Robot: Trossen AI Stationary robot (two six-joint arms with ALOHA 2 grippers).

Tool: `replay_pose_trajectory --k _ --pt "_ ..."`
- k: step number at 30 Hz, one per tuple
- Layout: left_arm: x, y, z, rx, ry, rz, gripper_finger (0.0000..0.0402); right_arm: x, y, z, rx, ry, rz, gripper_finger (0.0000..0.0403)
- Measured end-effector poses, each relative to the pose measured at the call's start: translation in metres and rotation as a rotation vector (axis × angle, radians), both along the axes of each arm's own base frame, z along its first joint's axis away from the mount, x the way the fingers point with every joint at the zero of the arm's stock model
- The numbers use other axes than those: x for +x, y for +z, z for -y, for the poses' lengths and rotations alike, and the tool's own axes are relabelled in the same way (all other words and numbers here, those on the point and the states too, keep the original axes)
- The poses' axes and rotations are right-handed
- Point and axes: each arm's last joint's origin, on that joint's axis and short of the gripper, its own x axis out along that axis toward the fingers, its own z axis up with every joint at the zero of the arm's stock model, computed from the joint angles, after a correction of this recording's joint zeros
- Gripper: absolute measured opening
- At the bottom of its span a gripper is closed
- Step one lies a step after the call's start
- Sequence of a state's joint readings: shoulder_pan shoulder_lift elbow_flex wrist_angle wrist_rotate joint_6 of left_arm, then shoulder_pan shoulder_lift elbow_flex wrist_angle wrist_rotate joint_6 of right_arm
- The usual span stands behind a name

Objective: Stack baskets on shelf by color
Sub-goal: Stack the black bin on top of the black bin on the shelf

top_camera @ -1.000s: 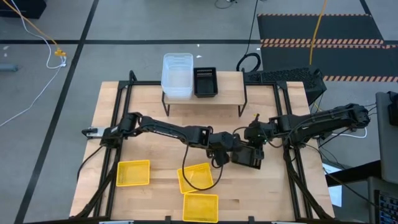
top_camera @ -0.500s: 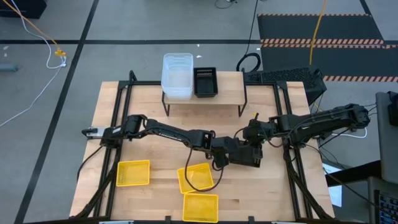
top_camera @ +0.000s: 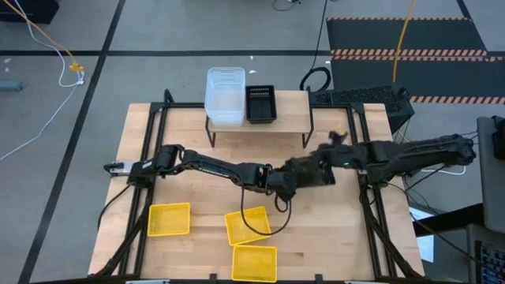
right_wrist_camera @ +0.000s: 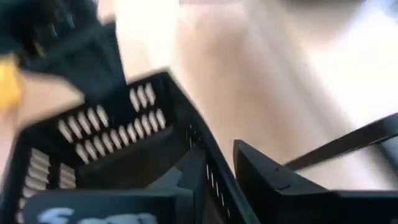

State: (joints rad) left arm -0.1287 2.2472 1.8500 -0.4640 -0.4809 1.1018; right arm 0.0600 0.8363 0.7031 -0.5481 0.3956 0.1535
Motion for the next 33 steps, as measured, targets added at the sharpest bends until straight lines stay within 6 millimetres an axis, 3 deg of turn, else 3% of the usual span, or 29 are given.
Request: replay_pose_trajectory --k 7,10,15,22,25,29,33 --pt "-0.022 0.052 -0.006 0.039 0.213 0.116 0.0004 -0.027 0.055 0.006 -0.123 -0.115 0.454 0.0084" --pt "-0.036 0.077 -0.018 -0.005 0.288 0.168 0.0005 -0.038 0.067 0.006 -0.122 -0.116 0.564 0.0086" --pt "-0.074 0.152 -0.053 -0.101 0.453 0.386 0.0004 -0.038 0.054 0.005 -0.125 -0.113 0.546 0.0086" --pt "-0.113 0.206 -0.107 -0.191 0.506 0.553 0.0003 -0.040 0.056 0.005 -0.132 -0.113 0.590 0.0086" --pt "-0.120 0.211 -0.131 -0.295 0.495 0.574 0.0003 -0.040 0.057 0.005 -0.131 -0.111 0.597 0.0086" --pt "-0.116 0.193 -0.159 -0.390 0.552 0.535 0.0003 -0.039 0.058 0.005 -0.131 -0.114 0.616 0.0086" --pt "-0.113 0.185 -0.172 -0.404 0.596 0.527 0.0003 -0.038 0.059 0.005 -0.140 -0.112 0.619 0.0086"
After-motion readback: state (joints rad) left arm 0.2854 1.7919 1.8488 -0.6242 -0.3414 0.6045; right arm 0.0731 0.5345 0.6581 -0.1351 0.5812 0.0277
